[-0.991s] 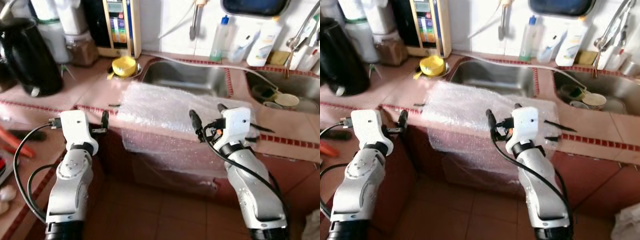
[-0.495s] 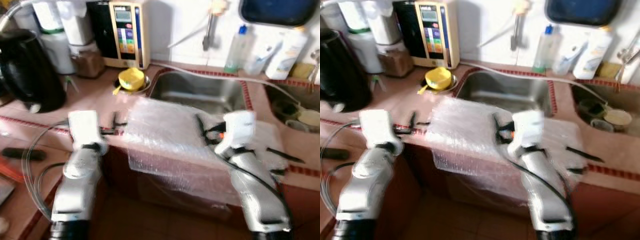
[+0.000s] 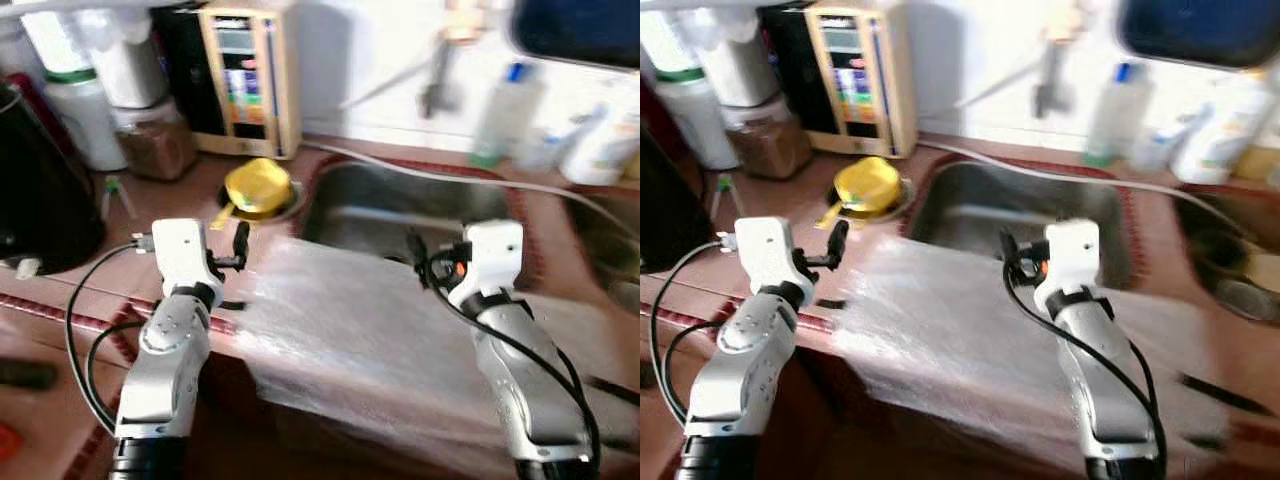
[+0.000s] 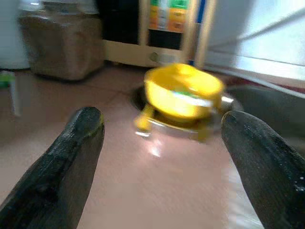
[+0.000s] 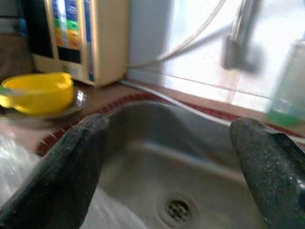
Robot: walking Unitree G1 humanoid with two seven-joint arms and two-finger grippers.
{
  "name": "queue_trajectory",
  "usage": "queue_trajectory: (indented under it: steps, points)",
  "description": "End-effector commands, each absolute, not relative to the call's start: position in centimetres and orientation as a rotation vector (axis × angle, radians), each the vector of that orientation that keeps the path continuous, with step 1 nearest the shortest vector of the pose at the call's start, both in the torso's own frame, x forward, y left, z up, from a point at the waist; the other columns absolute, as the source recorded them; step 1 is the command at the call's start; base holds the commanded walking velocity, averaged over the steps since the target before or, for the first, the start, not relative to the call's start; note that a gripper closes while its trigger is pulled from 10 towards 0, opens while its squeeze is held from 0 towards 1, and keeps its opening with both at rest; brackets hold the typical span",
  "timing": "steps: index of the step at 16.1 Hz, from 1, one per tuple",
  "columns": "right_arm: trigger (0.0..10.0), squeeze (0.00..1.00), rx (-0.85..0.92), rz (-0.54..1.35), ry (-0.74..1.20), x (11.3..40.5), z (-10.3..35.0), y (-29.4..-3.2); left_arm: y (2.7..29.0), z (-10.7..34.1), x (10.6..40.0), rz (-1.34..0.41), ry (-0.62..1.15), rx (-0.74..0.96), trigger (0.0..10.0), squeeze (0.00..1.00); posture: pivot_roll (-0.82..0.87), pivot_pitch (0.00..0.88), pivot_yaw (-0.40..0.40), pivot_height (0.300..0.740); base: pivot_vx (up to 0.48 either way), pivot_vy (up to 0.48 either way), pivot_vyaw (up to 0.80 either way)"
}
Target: Kitchen organization
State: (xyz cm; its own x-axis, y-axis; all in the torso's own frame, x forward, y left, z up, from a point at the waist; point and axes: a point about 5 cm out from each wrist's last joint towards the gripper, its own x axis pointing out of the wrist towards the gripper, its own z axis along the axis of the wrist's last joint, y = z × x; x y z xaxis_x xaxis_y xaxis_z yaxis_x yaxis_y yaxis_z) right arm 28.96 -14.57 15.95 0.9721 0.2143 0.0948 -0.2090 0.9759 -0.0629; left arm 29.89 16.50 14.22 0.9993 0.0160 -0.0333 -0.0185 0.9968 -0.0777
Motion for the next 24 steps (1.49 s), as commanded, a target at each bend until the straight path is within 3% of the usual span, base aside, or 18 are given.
queue_trajectory:
  steps: [1, 7, 18, 24]
  points:
    - [10.0, 0.00, -0.055, 0.219, -0.102, 28.8, 15.9, -14.5, 16.7, 14.4, 29.8, 0.027, 0.032, -0.083, 10.0, 0.00, -0.11, 0.017, 0.020, 0.740, 0.000, 0.000, 0.00]
    - [10.0, 0.00, -0.043, 0.182, -0.118, 29.0, 16.2, -14.9, 16.3, 14.5, 30.0, 0.009, 0.038, -0.095, 10.0, 0.00, -0.11, 0.014, 0.022, 0.740, 0.000, -0.052, 0.00]
    - [10.0, 0.00, -0.054, 0.209, -0.118, 28.9, 16.0, -14.6, 16.5, 14.6, 30.0, 0.025, 0.018, -0.096, 10.0, 0.00, -0.11, 0.006, 0.021, 0.740, 0.000, -0.463, 0.00]
    - [10.0, 0.00, -0.079, 0.215, -0.151, 28.9, 16.6, -14.5, 16.9, 15.8, 30.3, 0.072, -0.053, -0.083, 10.0, 0.00, -0.11, 0.012, 0.023, 0.740, 0.000, 0.000, 0.00]
